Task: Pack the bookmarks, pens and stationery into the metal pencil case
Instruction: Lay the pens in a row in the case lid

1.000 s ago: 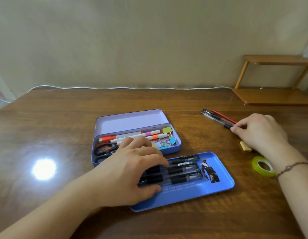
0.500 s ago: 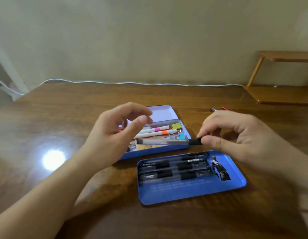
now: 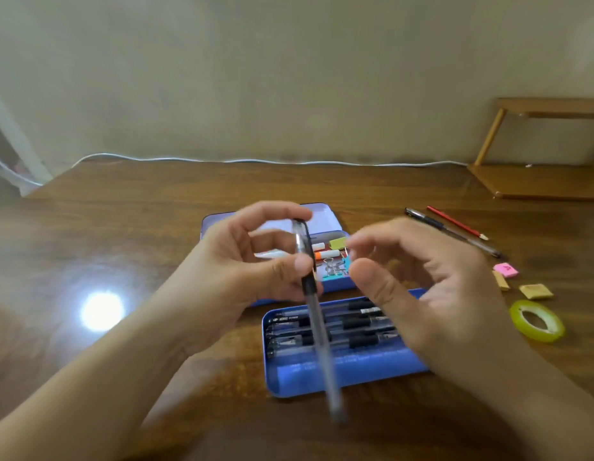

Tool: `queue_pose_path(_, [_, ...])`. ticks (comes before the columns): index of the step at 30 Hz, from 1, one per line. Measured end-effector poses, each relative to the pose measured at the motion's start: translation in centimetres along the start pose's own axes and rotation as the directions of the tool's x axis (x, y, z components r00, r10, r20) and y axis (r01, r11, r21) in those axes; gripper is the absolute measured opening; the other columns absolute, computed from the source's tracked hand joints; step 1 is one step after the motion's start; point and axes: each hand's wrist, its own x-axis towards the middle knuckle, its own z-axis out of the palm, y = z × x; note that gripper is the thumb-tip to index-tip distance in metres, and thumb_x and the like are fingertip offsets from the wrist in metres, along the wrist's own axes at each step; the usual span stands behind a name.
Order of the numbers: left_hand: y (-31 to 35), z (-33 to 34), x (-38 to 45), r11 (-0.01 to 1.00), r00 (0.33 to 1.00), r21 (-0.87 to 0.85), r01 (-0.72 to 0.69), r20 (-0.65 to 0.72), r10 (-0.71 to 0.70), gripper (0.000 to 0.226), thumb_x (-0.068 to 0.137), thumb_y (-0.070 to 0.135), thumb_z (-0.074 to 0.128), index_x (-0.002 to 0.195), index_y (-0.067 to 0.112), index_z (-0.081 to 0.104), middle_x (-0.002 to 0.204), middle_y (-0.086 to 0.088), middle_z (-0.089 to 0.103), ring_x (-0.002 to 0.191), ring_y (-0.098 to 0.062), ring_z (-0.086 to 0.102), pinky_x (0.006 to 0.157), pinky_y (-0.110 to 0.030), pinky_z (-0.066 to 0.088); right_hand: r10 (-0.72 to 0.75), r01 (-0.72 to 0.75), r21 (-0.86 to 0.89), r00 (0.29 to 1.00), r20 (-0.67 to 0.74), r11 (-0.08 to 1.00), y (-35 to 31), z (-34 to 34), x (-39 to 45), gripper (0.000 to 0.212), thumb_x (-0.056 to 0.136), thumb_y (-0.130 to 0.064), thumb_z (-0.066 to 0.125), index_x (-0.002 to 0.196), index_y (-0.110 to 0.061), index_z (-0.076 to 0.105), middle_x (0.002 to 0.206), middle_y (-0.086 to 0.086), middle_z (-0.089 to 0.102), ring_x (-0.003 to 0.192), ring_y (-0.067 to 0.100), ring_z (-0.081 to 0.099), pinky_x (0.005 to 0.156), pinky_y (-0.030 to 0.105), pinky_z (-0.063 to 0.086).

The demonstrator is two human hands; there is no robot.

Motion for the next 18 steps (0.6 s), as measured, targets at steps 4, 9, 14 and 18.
queue_pose_path(4, [-0.7,0.4,0.3,0.988,0.961,0.067,-0.138,-0.233,0.150,0.038,0.064,-0.002,0.079,0.091,0.020,0.062,0.075,-0.004,0.071,0.071,-0.029,0.075,0.061,-0.029,0.059,0.153,-0.139,-0.102,0.978,0.143,0.985,0.2,-0.1,0.0,0.005,0.076,-0.039,0.073,0.081,-0.040,0.073,0.074,-0.018,0.071,0.071,0.006,0.065,0.054,0.008,0.046])
queue_pose_path(9, [-1.3,1.0,0.1,0.977,0.951,0.093,-0.194,-0.224,0.211,0.037,0.060,0.003,0.080,0.085,0.016,0.056,0.075,-0.006,0.072,0.068,-0.022,0.074,0.060,-0.025,0.058,0.188,-0.148,-0.224,0.968,0.166,0.963,0.8,-0.9,0.3,0.015,0.077,-0.034,0.074,0.092,-0.036,0.076,0.071,-0.023,0.066,0.079,0.003,0.060,0.059,0.005,0.043])
queue_pose_path(14, [-0.8,-0.7,0.1,0.880,0.978,0.431,-0.200,0.031,0.207,0.033,0.072,0.037,0.084,0.083,0.011,0.065,0.082,-0.003,0.073,0.079,-0.031,0.072,0.074,-0.037,0.059,0.180,-0.010,-0.366,0.883,0.433,0.931,1.0,-2.4,0.6,0.017,0.083,-0.038,0.066,0.099,-0.040,0.072,0.089,-0.026,0.064,0.095,-0.005,0.057,0.072,0.011,0.047])
queue_pose_path(18, [-1.2,-2.3,0.4,0.427,0.924,0.839,-0.336,0.204,0.324,0.014,0.086,0.042,0.064,0.082,0.029,0.065,0.080,0.015,0.066,0.077,-0.010,0.062,0.069,-0.024,0.049,0.190,0.178,-0.484,0.764,0.617,0.857,1.2,-1.6,0.3,0.024,0.090,-0.047,0.055,0.111,-0.044,0.064,0.103,-0.023,0.059,0.100,-0.002,0.052,0.084,0.021,0.047])
